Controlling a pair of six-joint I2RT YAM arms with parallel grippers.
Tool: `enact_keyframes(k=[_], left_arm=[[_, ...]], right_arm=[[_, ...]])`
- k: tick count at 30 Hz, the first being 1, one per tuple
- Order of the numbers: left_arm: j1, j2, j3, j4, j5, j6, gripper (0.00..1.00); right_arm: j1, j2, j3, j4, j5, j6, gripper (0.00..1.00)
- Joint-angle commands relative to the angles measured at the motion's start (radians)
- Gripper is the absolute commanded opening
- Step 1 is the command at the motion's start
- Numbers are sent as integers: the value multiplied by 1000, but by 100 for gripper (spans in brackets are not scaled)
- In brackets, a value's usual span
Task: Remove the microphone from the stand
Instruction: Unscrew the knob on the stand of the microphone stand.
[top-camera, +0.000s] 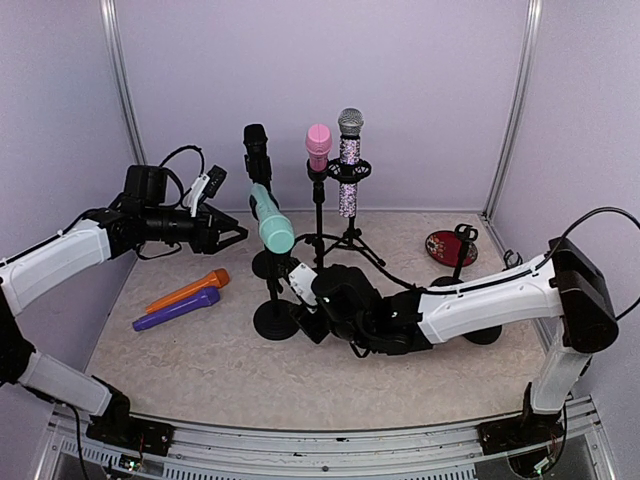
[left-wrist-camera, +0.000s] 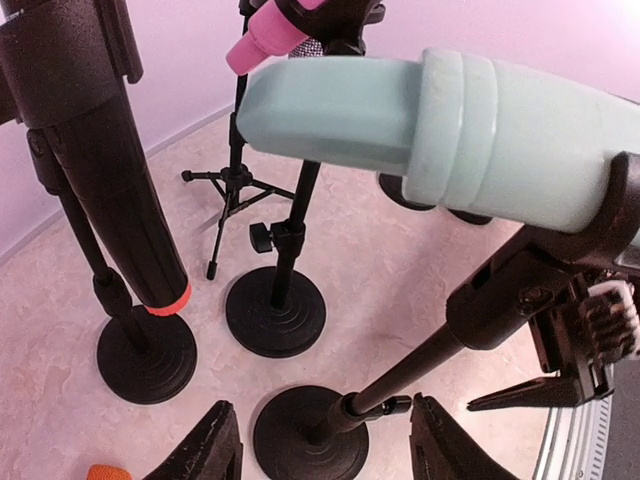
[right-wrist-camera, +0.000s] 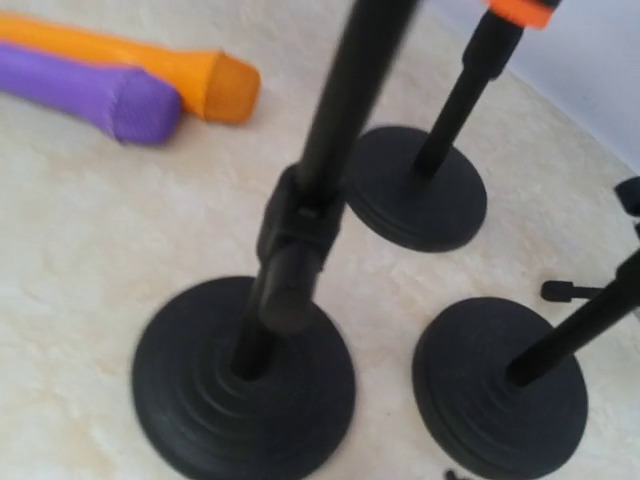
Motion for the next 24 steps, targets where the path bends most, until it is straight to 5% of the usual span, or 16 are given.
enact_keyframes(k=[1,9,15,24], left_arm=[[9,-40,-26,-39,55,25,58],[14,-50,-30,-102,99,62,61],[21,-76,-39,-124,103,89,62],[21,-86,-46,-142,95,129,63]], right_arm=[[-52,-91,-94,125,-210,176,49],[-213,-57,-133,315,-629,531,47],[-318,92,-119,513,-950,998,51],[-315,251,-68,737,-1027,1322,54]])
